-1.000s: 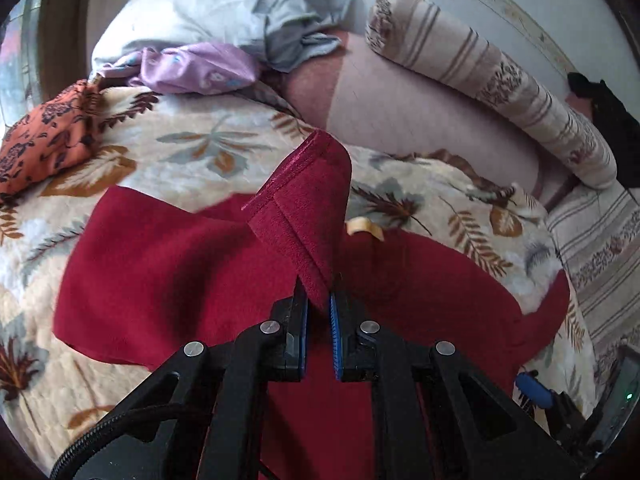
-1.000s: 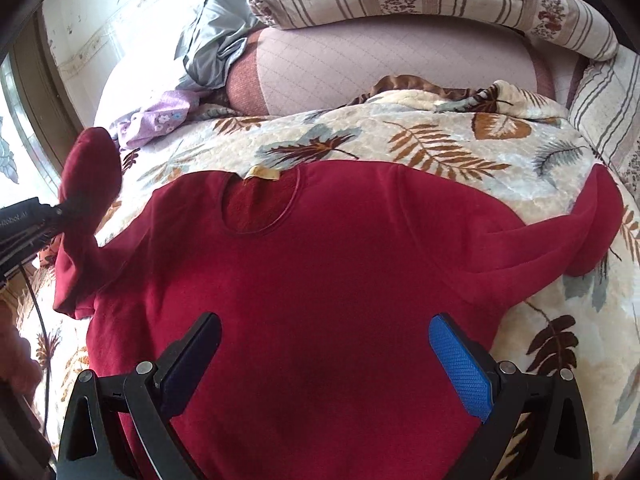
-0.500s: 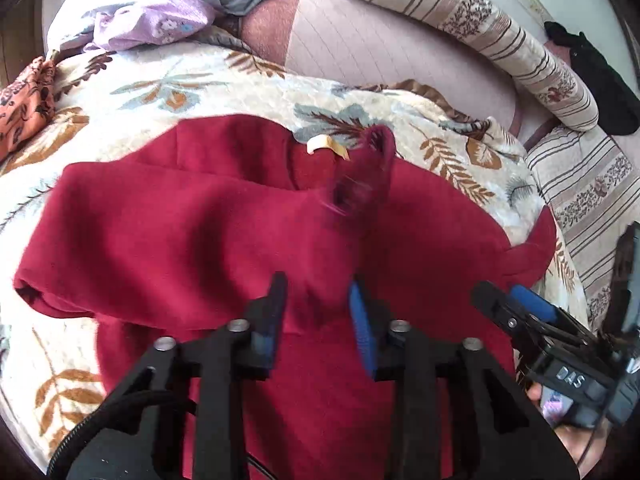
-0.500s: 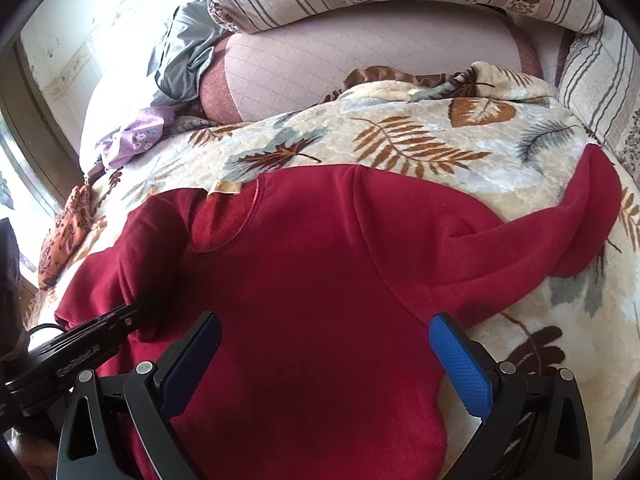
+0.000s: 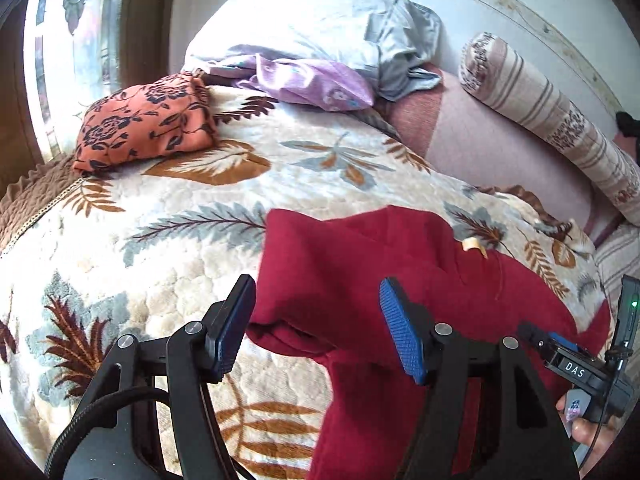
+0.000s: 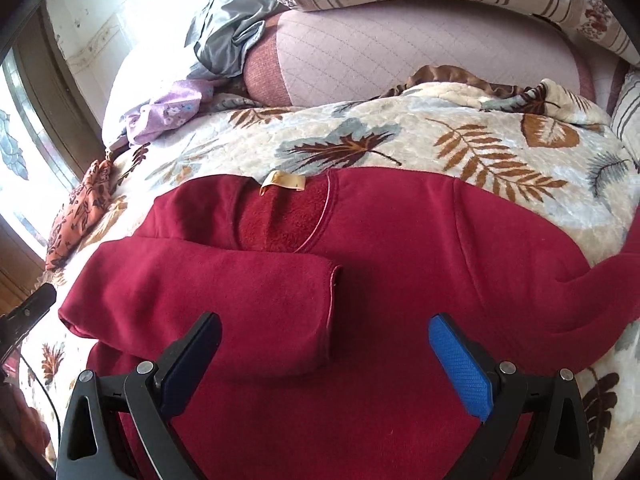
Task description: Fold small clothes
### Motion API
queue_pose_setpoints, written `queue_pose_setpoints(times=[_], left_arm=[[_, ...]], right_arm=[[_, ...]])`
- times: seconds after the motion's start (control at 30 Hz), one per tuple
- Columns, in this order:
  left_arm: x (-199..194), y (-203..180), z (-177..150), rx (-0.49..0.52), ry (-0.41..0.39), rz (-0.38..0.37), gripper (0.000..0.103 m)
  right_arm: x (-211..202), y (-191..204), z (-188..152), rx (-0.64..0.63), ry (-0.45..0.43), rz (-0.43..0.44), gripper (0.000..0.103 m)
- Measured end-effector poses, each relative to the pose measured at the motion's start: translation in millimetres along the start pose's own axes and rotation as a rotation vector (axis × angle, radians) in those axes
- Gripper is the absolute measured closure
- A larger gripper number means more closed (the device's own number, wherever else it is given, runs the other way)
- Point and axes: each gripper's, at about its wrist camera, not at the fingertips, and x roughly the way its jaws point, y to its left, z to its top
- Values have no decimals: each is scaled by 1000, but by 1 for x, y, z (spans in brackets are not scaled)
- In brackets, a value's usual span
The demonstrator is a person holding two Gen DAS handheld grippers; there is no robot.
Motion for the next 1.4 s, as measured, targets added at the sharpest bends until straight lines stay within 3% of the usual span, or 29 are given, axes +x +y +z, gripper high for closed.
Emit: queue_pose_setpoints(times=[0.03,0.1,0.13,0.2,0.23,0.3,0.37,0.43,0.57,0.73,0.83,0.9,0.97,1.0,1.07,1.13,1.2,1.23,1.4], left_arm=[[1,5,1,-19,-7,8,38],[0,13,2,-45,-21,21,38],[-1,17,2,-50,-30,29,38],[-2,20,3,-54,-48,55,38],[-1,20,5,-53,-54,62,38],[-2,21,6,-55,-64,67,38],[-2,21,7,-60,-75,65,38],[-2,20,7,-59,-81,63,38],[7,9,3,-20,-56,60,38],[15,-14,-4,53,-41,39,38],[17,-26,-5,92,-47,20,38],[25,-32,-7,120,-22,22,38],[39,-38,-9,154,19,65,38],[47,-40,-12,171,43,99,38],[62,-40,-17,185,82,144,38],[75,-36,-19,179,121,175,38],[80,-28,-20,151,136,170,37],[80,-25,-20,136,136,165,37],[83,-19,-17,104,149,154,36]], right_arm=[[6,-1,3,1,2,1,7],[22,0,8,-9,28,0,35],[32,3,10,-22,54,9,59],[40,8,10,-60,38,4,73],[40,13,11,-89,14,-3,89],[38,15,14,-106,19,1,99],[21,10,18,-95,-17,39,99],[0,5,23,-106,-87,23,99],[-35,-29,31,-100,-195,-147,99],[-9,-74,32,-18,-88,-254,99],[0,-81,28,-17,-38,-262,98],[-3,-84,27,1,-23,-273,88],[-19,-83,25,35,-81,-283,52],[-27,-80,23,43,-116,-273,46],[-40,-65,22,33,-176,-203,45],[-33,-37,24,-42,-132,-75,47],[-18,-6,25,-104,-83,20,56],[-10,10,25,-129,-66,55,62],[41,80,28,-222,-10,162,63]])
